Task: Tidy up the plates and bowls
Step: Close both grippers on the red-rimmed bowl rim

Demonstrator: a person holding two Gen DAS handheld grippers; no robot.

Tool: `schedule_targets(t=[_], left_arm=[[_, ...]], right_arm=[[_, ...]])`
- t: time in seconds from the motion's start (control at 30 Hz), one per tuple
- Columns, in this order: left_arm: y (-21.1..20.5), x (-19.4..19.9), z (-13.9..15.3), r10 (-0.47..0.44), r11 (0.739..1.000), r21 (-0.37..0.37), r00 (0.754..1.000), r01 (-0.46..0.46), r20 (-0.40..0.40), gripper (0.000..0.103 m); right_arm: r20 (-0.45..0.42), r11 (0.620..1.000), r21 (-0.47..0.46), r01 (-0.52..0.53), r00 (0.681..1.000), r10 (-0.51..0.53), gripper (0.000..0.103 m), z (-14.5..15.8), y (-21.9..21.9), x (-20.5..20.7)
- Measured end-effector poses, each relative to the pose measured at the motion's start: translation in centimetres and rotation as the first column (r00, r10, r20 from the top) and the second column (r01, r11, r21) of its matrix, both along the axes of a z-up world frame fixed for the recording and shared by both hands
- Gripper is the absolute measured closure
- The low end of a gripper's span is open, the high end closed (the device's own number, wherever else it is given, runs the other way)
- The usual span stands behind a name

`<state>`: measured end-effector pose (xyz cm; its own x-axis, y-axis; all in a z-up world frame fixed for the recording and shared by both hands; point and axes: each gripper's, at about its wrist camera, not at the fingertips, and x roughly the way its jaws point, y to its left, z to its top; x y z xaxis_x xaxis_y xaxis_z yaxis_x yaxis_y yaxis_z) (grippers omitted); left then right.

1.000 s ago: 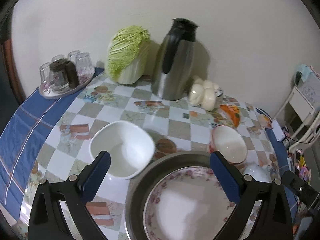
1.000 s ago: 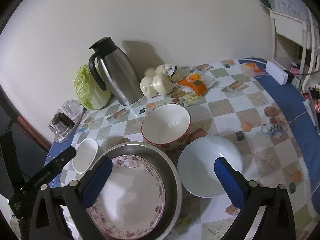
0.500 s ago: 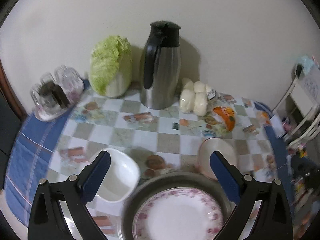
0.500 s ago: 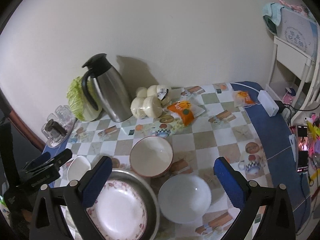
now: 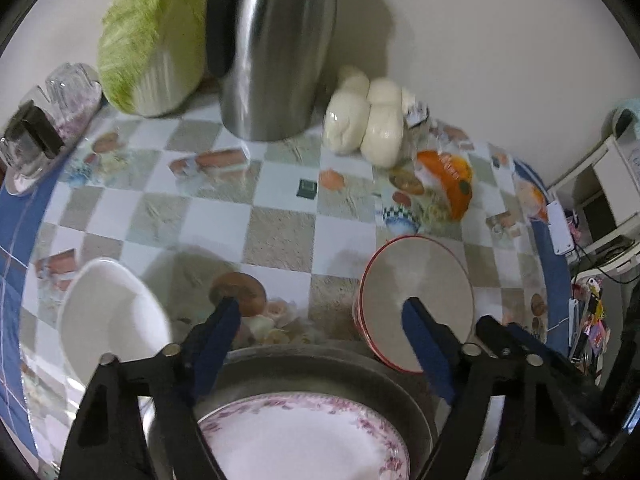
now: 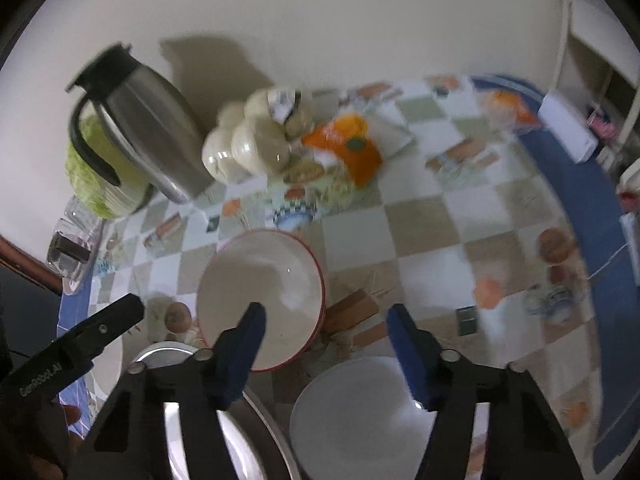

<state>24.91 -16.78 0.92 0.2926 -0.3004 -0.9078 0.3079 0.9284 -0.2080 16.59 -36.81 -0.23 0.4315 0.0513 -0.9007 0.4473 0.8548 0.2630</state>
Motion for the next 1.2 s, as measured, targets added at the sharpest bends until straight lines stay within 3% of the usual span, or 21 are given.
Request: schedule_targets(t=[0.03,0.23,0.43,0.6,0.73,0.9,1.2], left_arm=[[-0.3,0.1,-0.4,-0.005,1.0,0.009,1.0,0.005,-0.007,0.033],[-2.2,1.1,-3.1,-0.032,0.999,0.0,0.997,0.032,-0.067,0.061],[-4.4,1.2,-4.9,-0.079,0.993,0.078,0.992,0.087,-0.098,0.073],[-5.5,0.9,-6.6,-0.11,0.989,0.085,0.985,0.122,-0.133,0.088],[-5.7,0.9,-6.8,-0.122,0.988,0.077,0.985,0.131,-0.119,0.089],[-5.3,0.7,-5.5,-0.124,0.991,0.047,0.989,0.128,-0.077,0.089],[-4.8,-1.7,0.9,-0.119,0.993,0.034,0.988,0.117,0.093,0.089]], right_arm=[[-0.012,1.0,0.01,-0.006,1.0,0.006,0.063,-0.7,0.1,0.4],[-0.031,0.999,0.022,-0.028,0.999,0.028,0.091,-3.1,0.1,2.1],[-0.049,0.999,0.015,-0.044,0.998,0.045,0.094,-4.4,0.1,3.2],[-0.07,0.999,0.016,-0.048,0.996,0.049,0.094,-5.3,0.2,3.7],[-0.067,0.999,0.019,-0.049,0.997,0.05,0.093,-5.3,0.2,3.7],[-0.038,0.999,0.036,-0.036,0.999,0.037,0.093,-4.7,-0.1,3.2],[0.062,0.998,-0.031,-0.053,0.997,0.055,0.093,0.8,1.0,1.6]])
